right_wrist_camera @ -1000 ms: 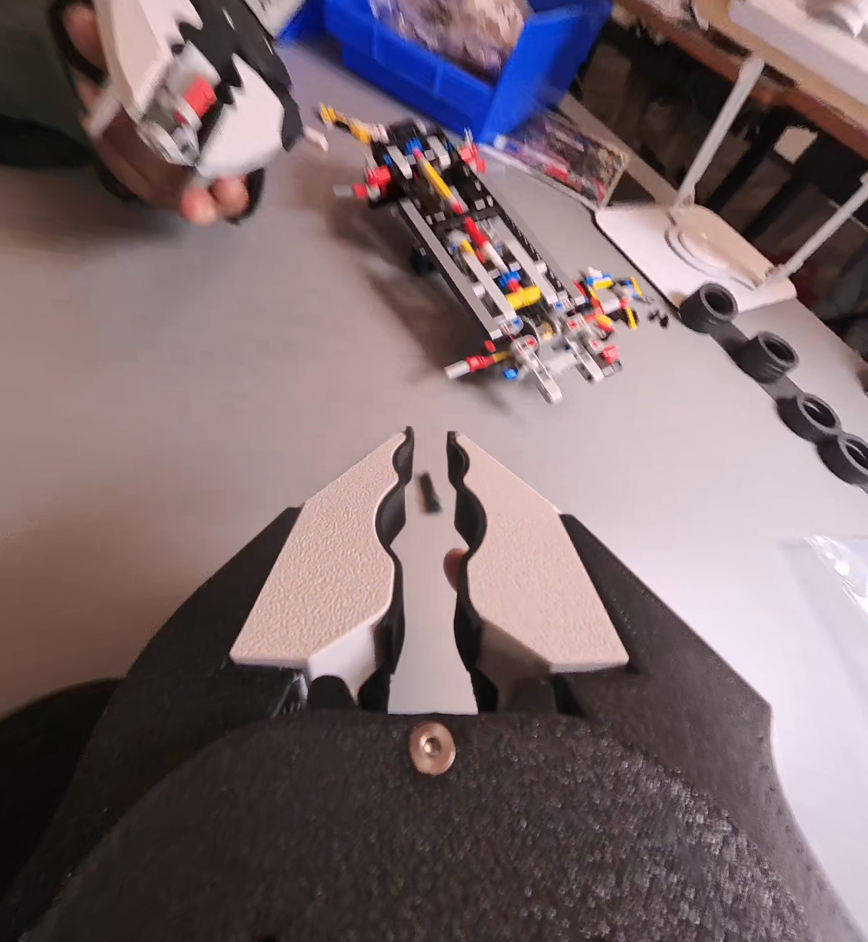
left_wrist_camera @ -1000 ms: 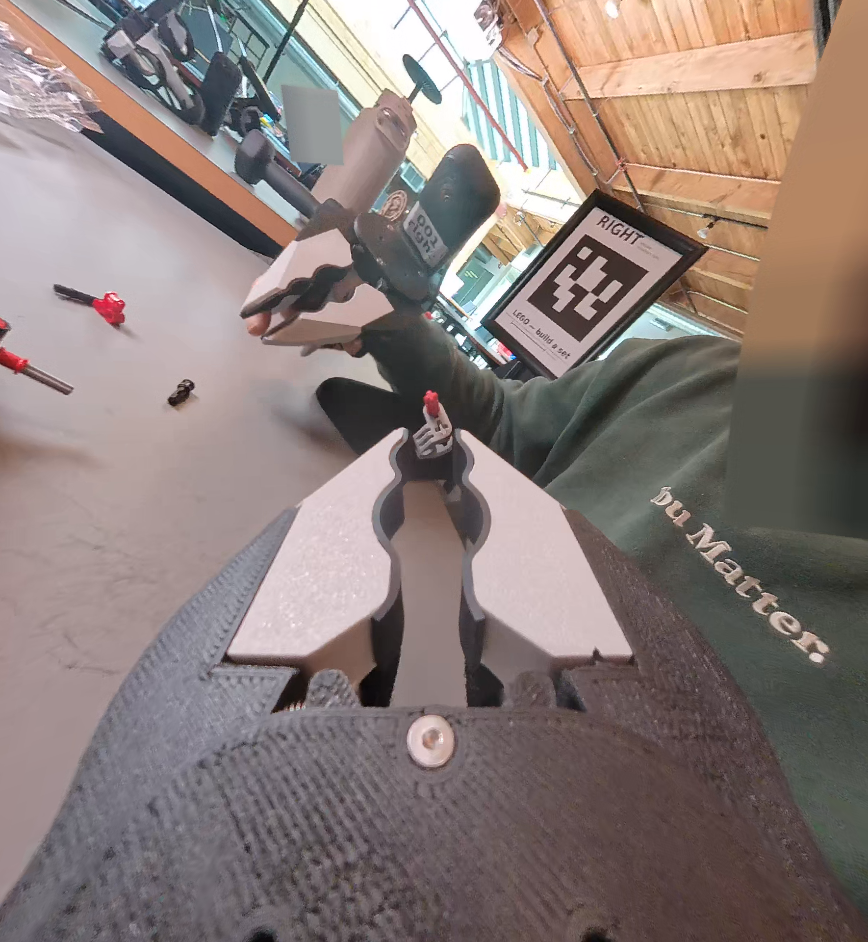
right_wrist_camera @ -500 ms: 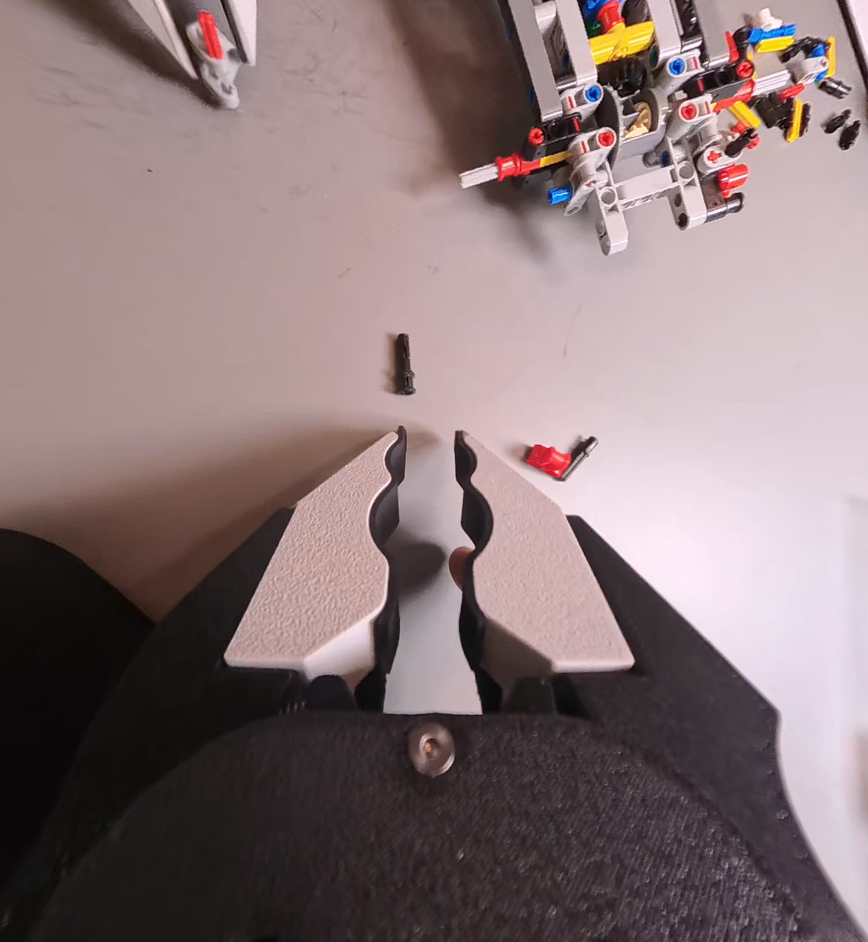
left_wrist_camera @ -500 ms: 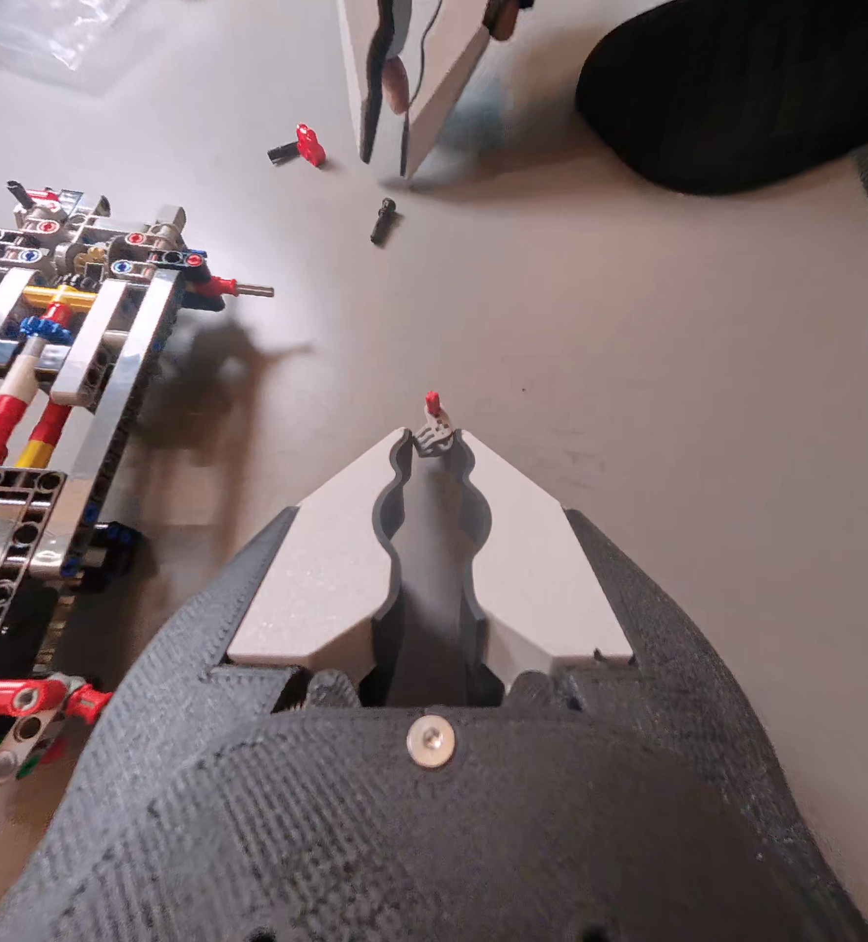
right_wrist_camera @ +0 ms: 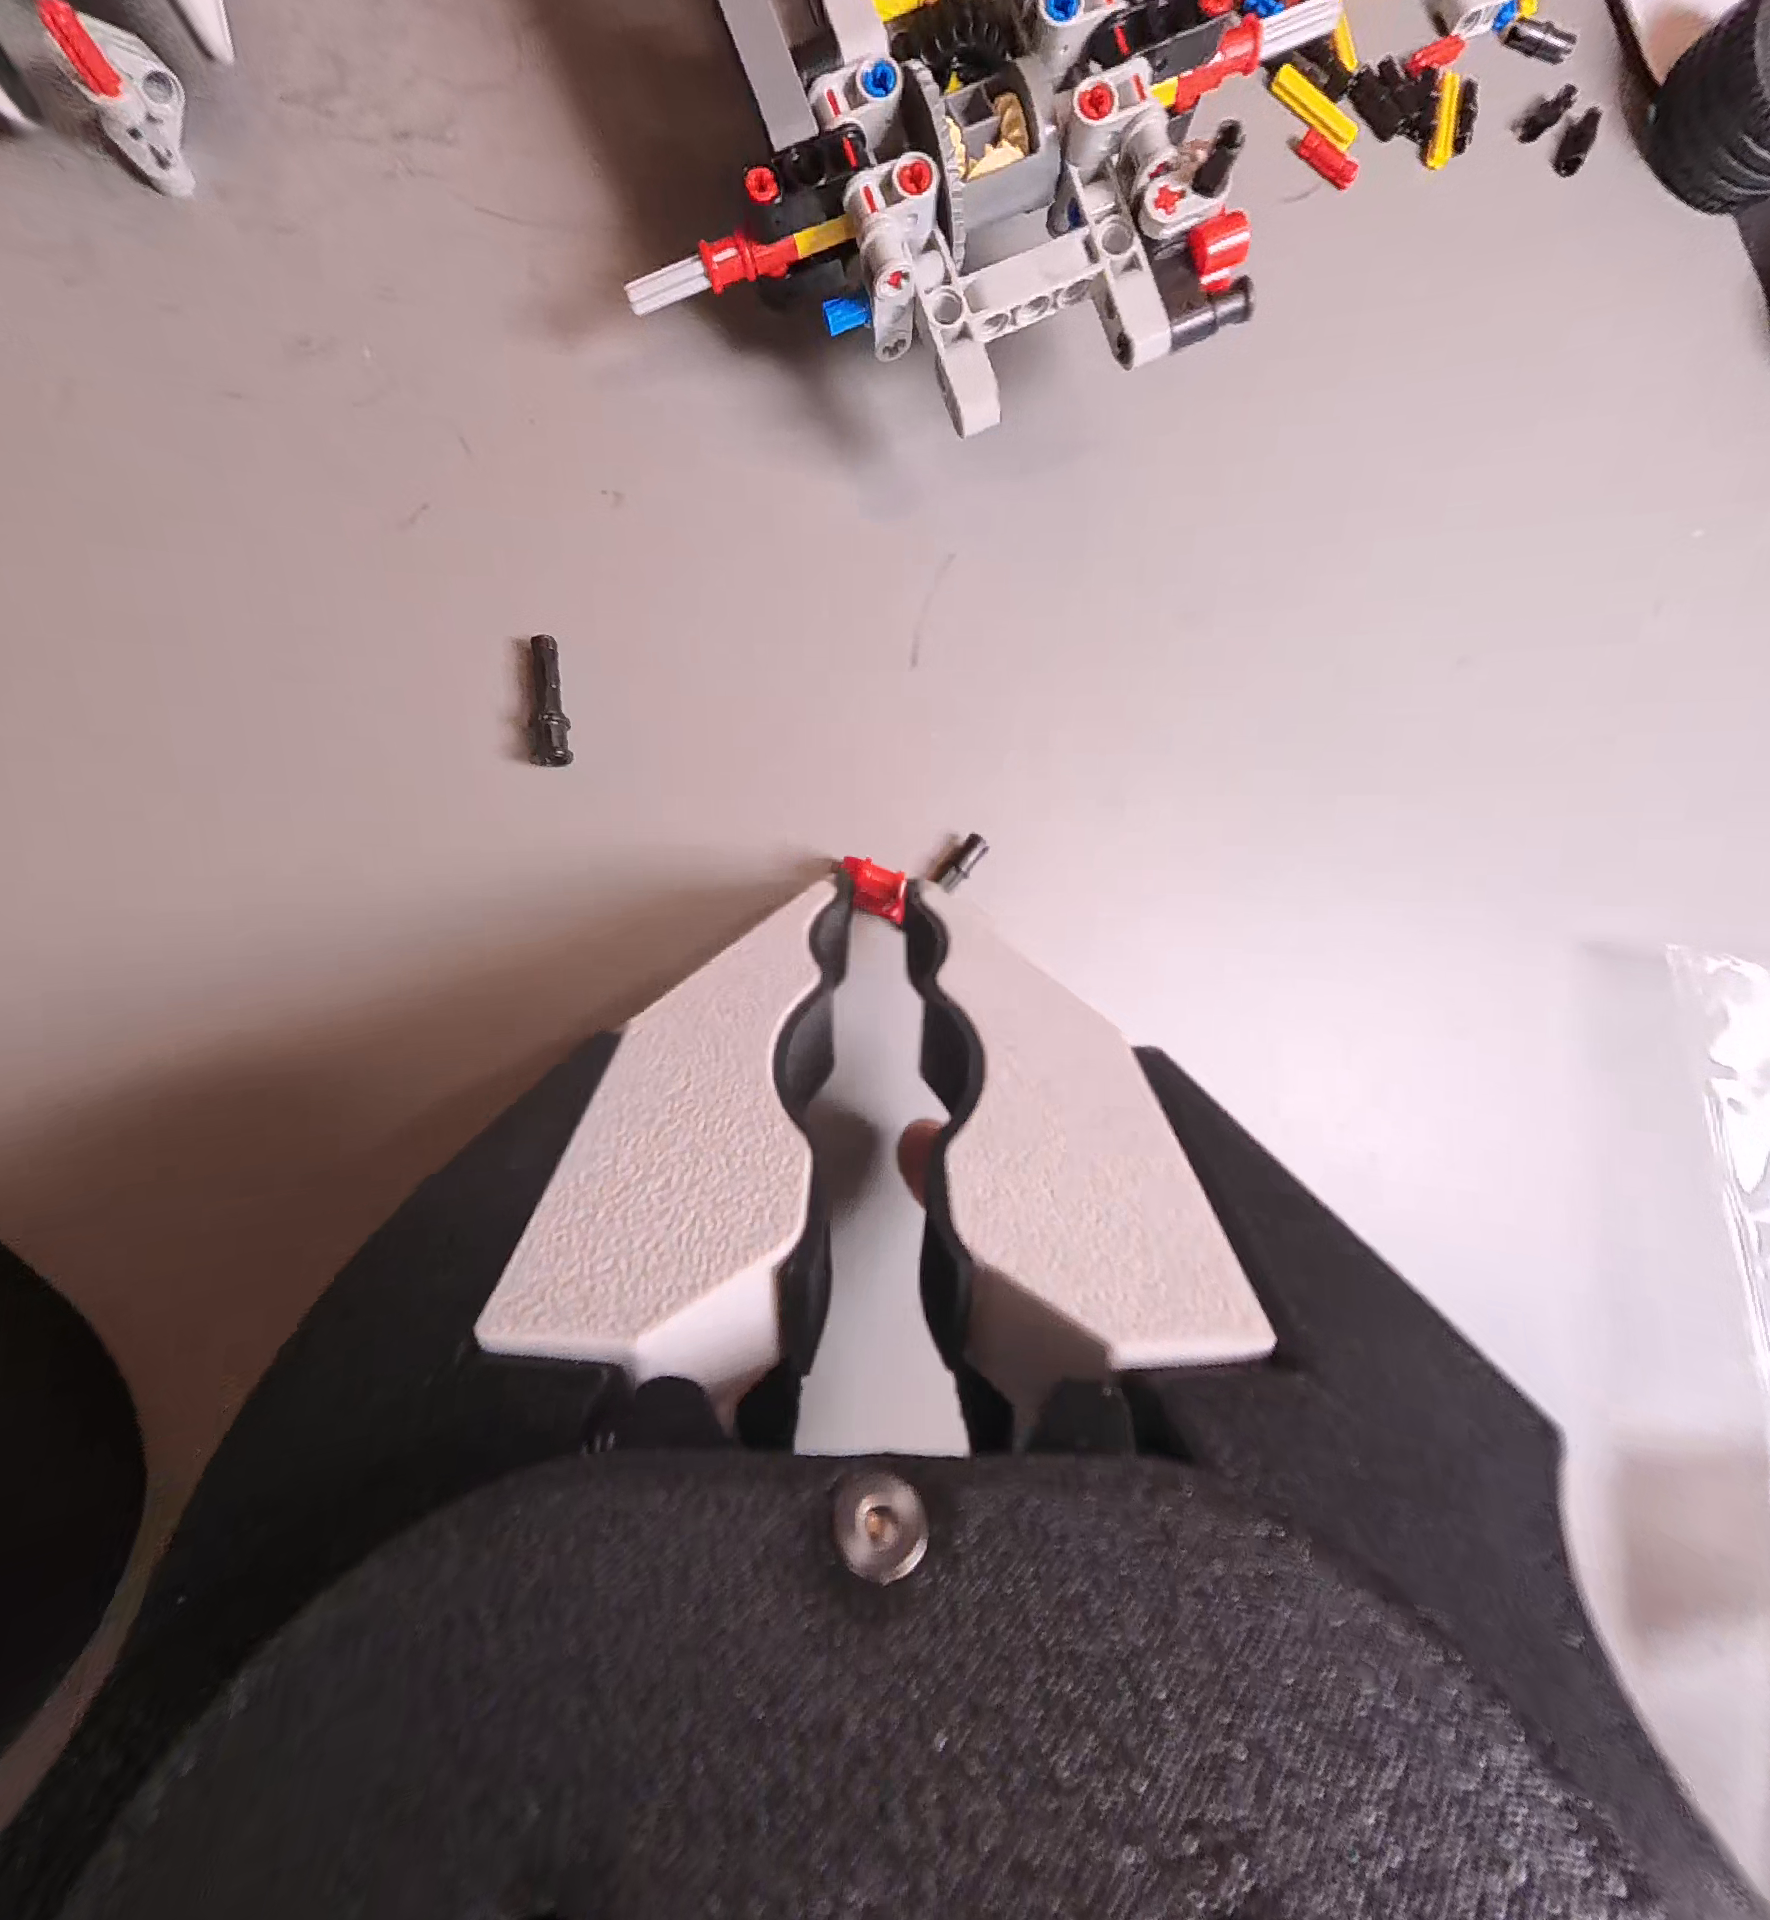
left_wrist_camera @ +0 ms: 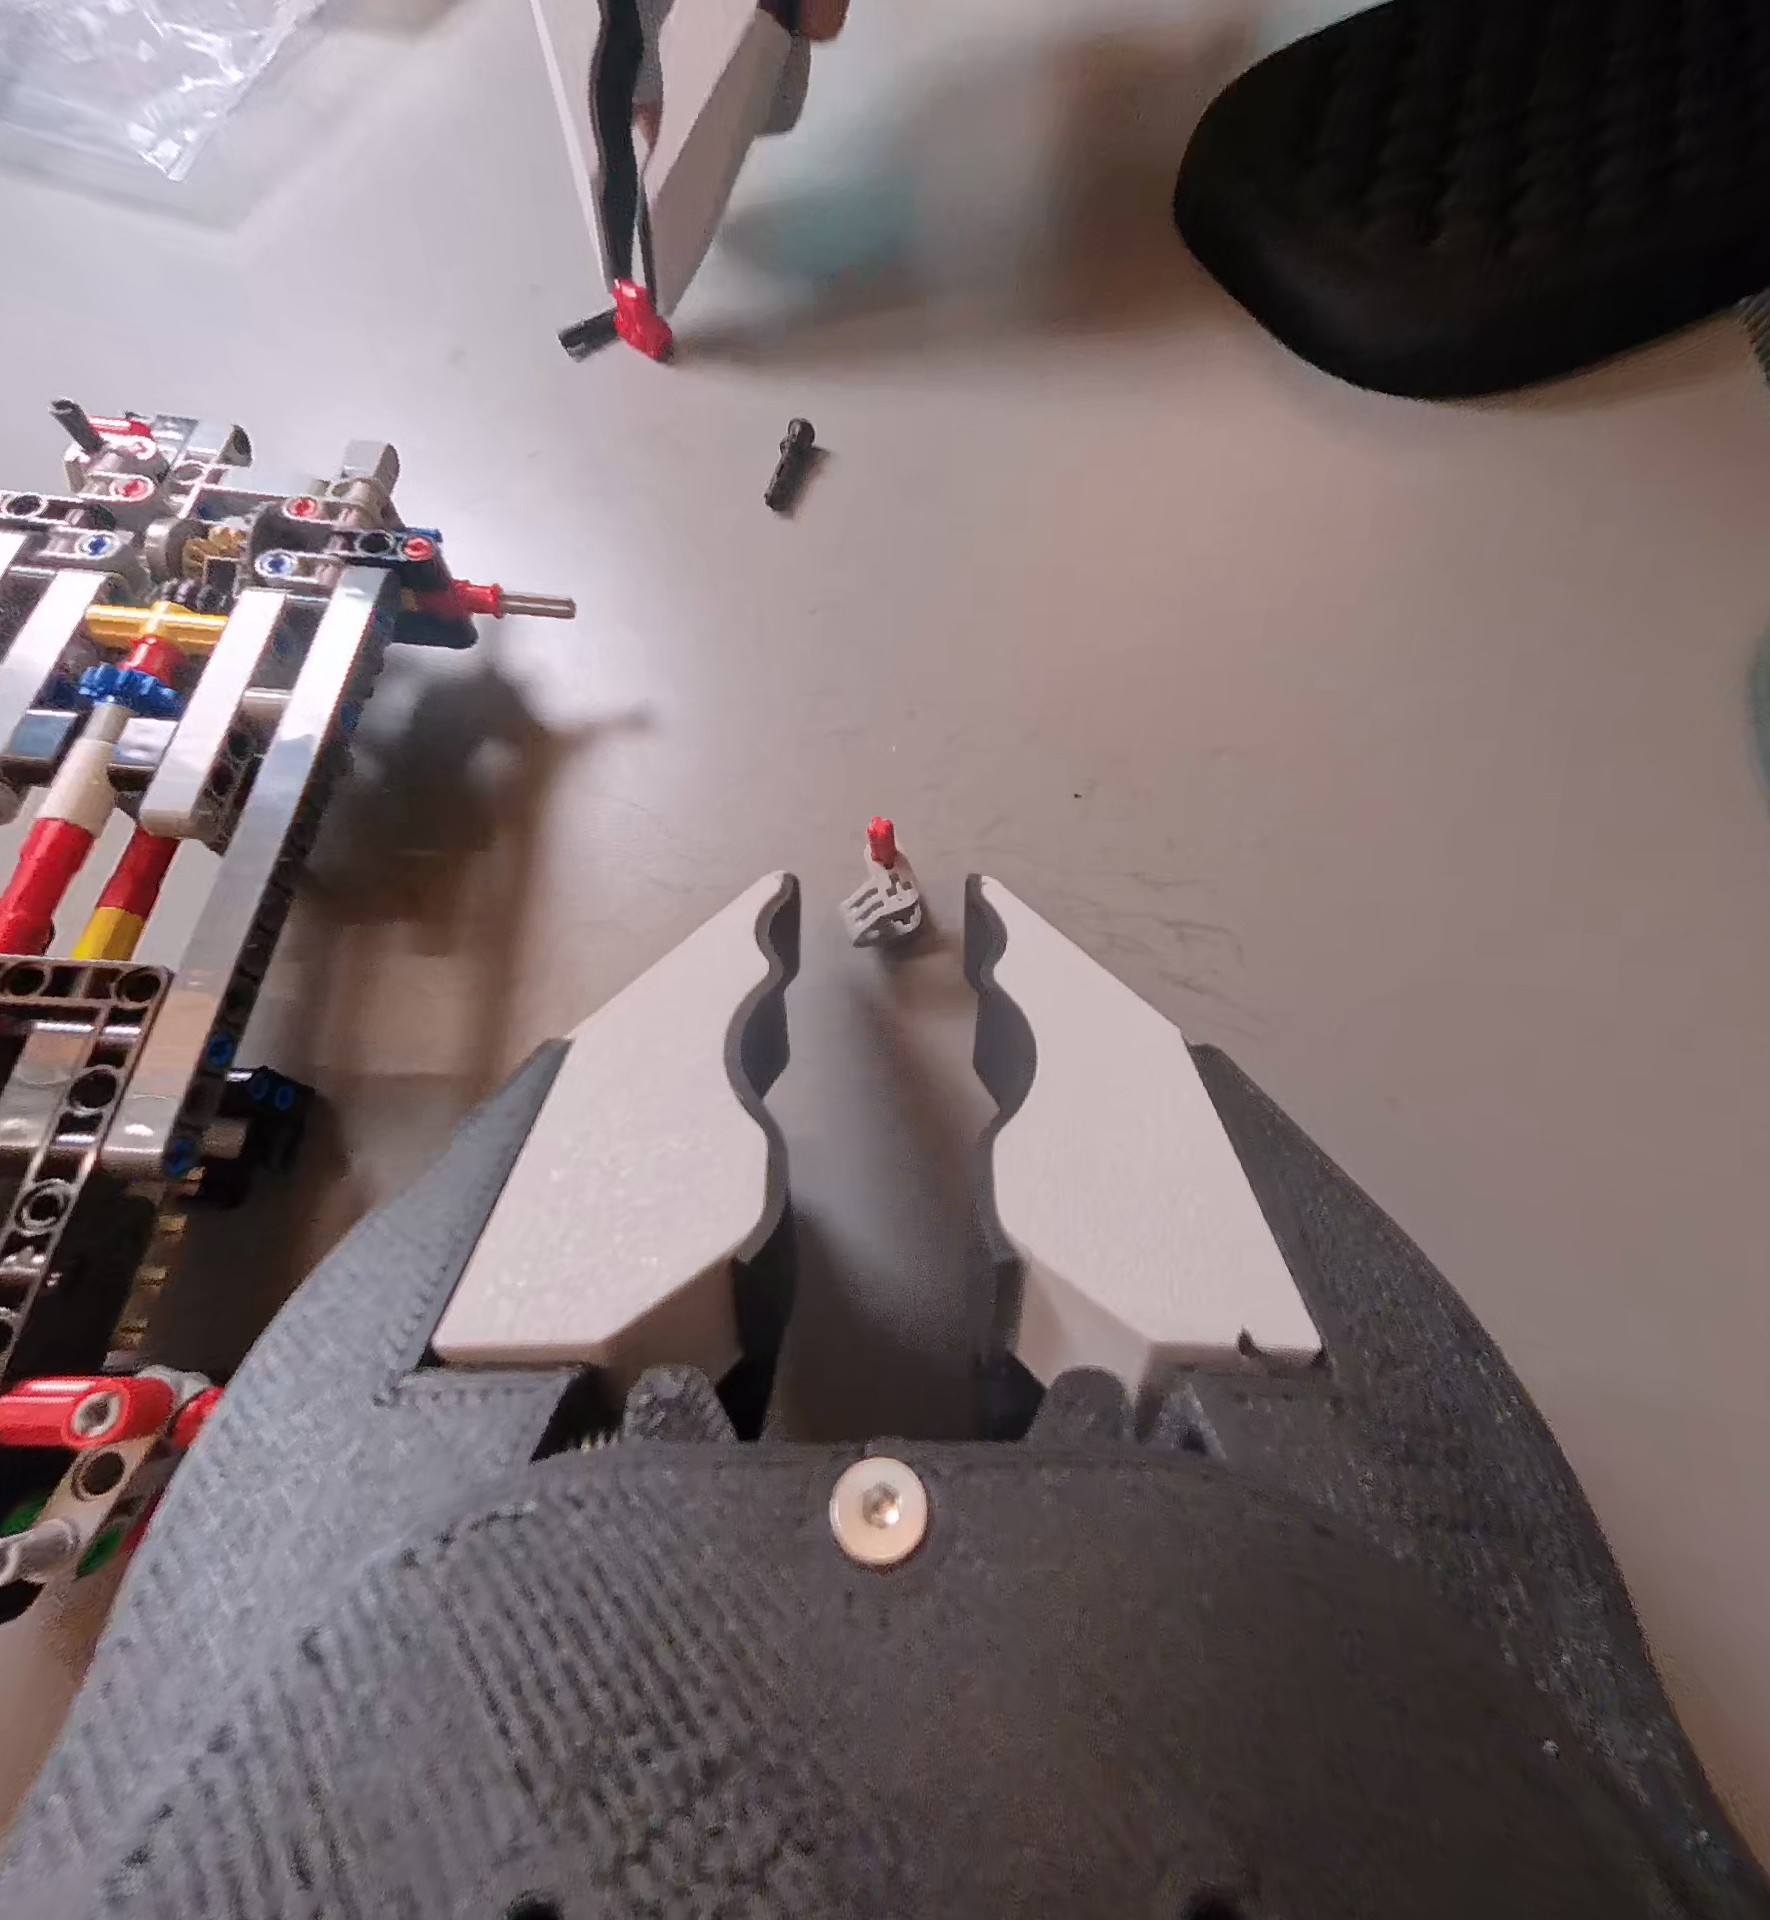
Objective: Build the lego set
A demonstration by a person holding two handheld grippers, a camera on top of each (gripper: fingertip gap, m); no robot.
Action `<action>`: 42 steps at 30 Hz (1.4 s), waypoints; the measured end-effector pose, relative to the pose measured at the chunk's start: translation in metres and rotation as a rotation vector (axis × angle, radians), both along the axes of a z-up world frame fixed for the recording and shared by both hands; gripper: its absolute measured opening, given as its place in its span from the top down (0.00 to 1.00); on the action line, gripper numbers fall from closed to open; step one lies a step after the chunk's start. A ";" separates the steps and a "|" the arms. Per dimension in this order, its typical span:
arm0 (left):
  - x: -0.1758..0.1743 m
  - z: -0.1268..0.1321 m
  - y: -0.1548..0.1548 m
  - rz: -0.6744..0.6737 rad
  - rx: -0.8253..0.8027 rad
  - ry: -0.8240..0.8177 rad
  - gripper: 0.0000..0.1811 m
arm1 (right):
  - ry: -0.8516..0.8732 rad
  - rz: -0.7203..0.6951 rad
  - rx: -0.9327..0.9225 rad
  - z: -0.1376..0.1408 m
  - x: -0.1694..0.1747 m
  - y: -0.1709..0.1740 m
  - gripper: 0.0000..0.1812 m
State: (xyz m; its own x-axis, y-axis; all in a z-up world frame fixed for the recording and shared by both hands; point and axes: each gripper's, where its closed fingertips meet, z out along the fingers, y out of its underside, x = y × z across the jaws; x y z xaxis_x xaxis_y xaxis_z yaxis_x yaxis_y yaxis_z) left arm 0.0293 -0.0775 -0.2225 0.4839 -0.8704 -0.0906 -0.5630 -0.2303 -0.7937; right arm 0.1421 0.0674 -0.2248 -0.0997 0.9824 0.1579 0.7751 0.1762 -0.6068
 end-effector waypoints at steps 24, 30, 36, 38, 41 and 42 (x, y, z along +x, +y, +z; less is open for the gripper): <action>-0.055 0.065 0.029 0.270 0.147 -0.279 0.81 | 0.673 -0.243 -0.137 0.113 -0.040 -0.034 0.82; -0.113 0.096 0.040 0.480 0.305 -0.318 0.84 | 0.817 -0.349 -0.136 0.107 -0.056 -0.044 1.00; -0.196 0.133 0.032 0.771 0.470 -0.395 0.86 | 0.879 -0.321 -0.070 0.098 -0.063 -0.047 0.92; -0.215 0.137 0.026 0.836 0.492 -0.411 0.87 | 0.860 -0.293 0.006 0.097 -0.064 -0.047 0.88; -0.232 0.139 0.020 0.900 0.518 -0.405 0.89 | 0.845 -0.282 0.085 0.096 -0.064 -0.044 0.86; -0.237 0.140 0.019 0.922 0.529 -0.392 0.90 | 0.847 -0.280 0.081 0.096 -0.064 -0.045 0.86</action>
